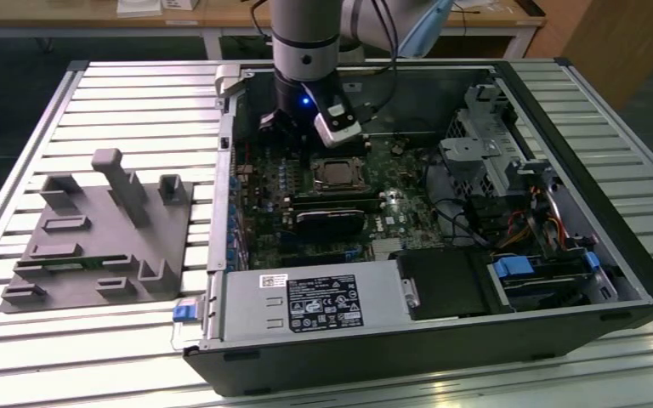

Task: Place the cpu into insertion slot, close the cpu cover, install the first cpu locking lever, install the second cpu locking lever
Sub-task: 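Install the first cpu locking lever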

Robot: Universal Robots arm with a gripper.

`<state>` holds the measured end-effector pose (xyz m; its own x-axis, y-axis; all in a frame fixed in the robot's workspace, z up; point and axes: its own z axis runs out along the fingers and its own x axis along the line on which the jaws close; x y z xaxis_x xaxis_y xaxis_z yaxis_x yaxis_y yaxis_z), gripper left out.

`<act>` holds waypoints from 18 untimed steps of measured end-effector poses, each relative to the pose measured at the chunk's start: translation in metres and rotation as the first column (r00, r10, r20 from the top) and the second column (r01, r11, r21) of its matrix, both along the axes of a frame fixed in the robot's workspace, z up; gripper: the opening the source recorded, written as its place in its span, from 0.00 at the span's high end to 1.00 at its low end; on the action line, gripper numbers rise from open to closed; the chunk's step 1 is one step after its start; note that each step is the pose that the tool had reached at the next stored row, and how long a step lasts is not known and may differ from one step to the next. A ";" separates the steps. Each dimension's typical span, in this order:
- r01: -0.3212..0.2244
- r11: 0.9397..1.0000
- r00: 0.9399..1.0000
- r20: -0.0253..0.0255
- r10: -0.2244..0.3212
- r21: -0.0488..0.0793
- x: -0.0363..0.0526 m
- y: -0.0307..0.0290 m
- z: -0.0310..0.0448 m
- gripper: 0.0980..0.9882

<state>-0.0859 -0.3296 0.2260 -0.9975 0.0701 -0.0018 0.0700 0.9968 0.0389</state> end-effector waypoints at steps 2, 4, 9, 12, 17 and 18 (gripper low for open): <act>0.000 1.000 1.000 0.000 0.000 0.001 0.0000 0.0000 0.0037 0.99; 0.000 1.000 1.000 0.000 0.000 0.002 0.0000 0.0000 0.0054 0.99; 0.000 1.000 1.000 0.000 0.000 0.024 -0.0056 0.0000 0.0054 0.99; 0.000 0.999 1.000 0.000 0.000 0.045 -0.0087 -0.0001 0.0058 0.99; 0.000 0.996 1.000 0.000 0.000 0.089 -0.0113 -0.0001 0.0094 0.99; 0.000 0.995 1.000 0.000 0.000 0.096 -0.0116 -0.0001 0.0105 0.99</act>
<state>-0.0975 -0.3297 0.2366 -0.9975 0.0701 0.0049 0.0701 0.9884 0.1348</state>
